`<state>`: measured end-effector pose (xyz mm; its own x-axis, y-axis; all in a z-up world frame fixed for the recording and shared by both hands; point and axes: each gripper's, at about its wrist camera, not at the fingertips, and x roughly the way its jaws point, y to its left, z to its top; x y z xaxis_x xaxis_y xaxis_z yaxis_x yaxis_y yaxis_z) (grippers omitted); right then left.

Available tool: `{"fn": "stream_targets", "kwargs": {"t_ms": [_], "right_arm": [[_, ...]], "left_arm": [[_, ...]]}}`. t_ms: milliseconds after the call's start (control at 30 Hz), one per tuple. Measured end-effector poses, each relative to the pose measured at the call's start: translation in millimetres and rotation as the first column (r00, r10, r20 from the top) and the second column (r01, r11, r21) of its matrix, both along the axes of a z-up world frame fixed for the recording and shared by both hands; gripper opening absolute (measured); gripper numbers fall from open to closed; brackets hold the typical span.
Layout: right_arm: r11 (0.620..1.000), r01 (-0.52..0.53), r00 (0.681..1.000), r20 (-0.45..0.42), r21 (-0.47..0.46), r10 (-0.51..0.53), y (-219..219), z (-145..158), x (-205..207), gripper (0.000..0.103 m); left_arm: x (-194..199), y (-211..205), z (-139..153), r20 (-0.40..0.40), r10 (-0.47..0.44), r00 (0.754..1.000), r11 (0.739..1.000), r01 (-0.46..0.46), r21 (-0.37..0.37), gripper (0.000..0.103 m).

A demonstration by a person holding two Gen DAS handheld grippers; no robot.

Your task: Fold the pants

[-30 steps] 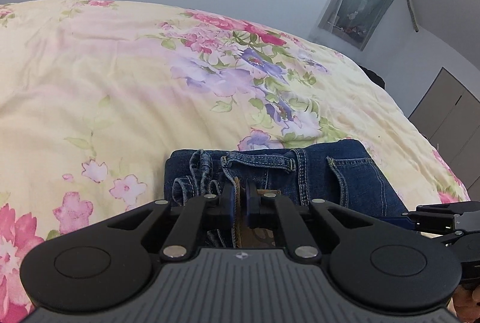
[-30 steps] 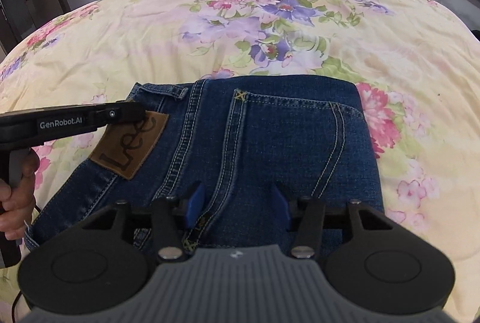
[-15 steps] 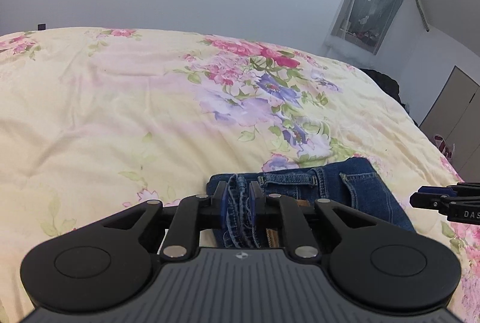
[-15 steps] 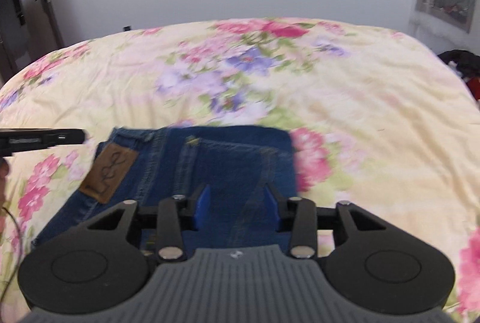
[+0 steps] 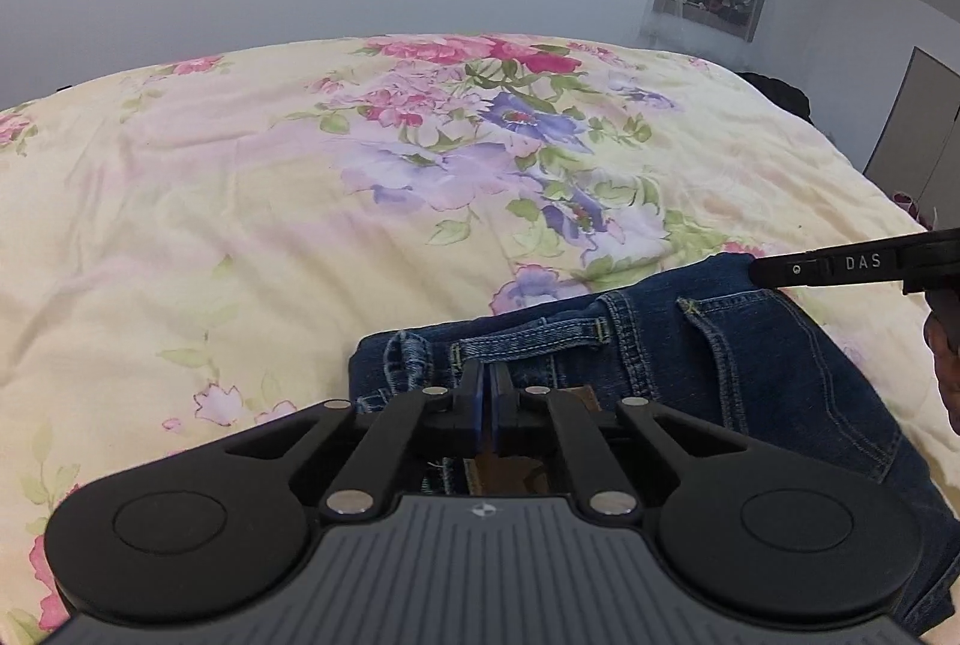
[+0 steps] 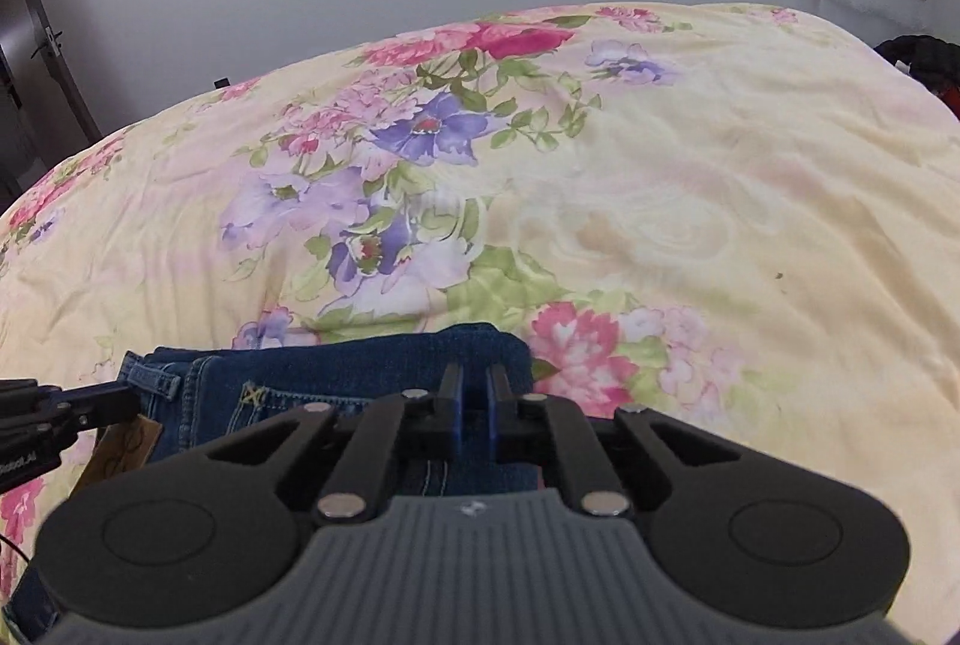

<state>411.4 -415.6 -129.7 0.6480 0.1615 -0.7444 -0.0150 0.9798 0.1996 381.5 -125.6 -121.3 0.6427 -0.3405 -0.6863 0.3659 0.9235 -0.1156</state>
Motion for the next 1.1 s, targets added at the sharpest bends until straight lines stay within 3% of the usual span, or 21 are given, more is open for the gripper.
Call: {"fn": "stream_targets", "kwargs": {"t_ms": [67, 167, 333, 500, 633, 833, 1000, 1100], "right_arm": [[1.0, 0.0, 0.999, -0.053, 0.014, 0.001, -0.1, -15.7, 13.8, 0.003], [1.0, -0.008, 0.998, -0.059, 0.016, 0.009, 0.7, -26.2, 18.2, 0.002], [1.0, 0.006, 1.0, -0.03, 0.029, -0.005, -4.1, -6.1, 1.9, 0.005], [1.0, 0.016, 1.0, 0.02, 0.004, -0.016, -10.7, 27.5, -61.8, 0.008], [0.998, 0.058, 0.997, 0.056, -0.015, -0.057, -16.1, 45.7, -135.9, 0.008], [0.984, 0.172, 0.985, 0.025, -0.048, -0.171, -4.8, 41.0, -236.6, 0.008], [0.978, 0.202, 0.979, -0.02, -0.056, -0.203, 15.6, 23.3, -266.7, 0.008], [0.973, 0.219, 0.974, -0.037, -0.077, -0.223, 24.4, 11.1, -257.2, 0.02]], "left_arm": [[2.9, 1.7, -7.2, 0.001, 0.009, 1.0, 0.999, -0.009, 0.032, 0.006], [4.7, 2.7, -13.6, 0.001, 0.003, 1.0, 1.0, -0.003, 0.026, 0.006], [-4.0, 1.7, 0.5, 0.029, -0.006, 1.0, 0.999, 0.005, 0.042, 0.006], [-43.6, 10.5, 27.2, 0.08, -0.011, 0.997, 1.0, 0.01, 0.015, 0.006], [-87.7, 13.5, 41.1, 0.086, -0.049, 0.995, 0.998, 0.051, -0.022, 0.006], [-123.6, 13.3, 32.2, 0.05, -0.064, 0.997, 0.998, 0.064, 0.011, 0.006], [-125.9, 16.4, 8.6, -0.013, -0.031, 0.999, 0.999, 0.031, 0.019, 0.006], [-122.1, 12.9, -2.7, -0.024, -0.034, 0.999, 0.997, 0.036, 0.071, 0.007]]}}
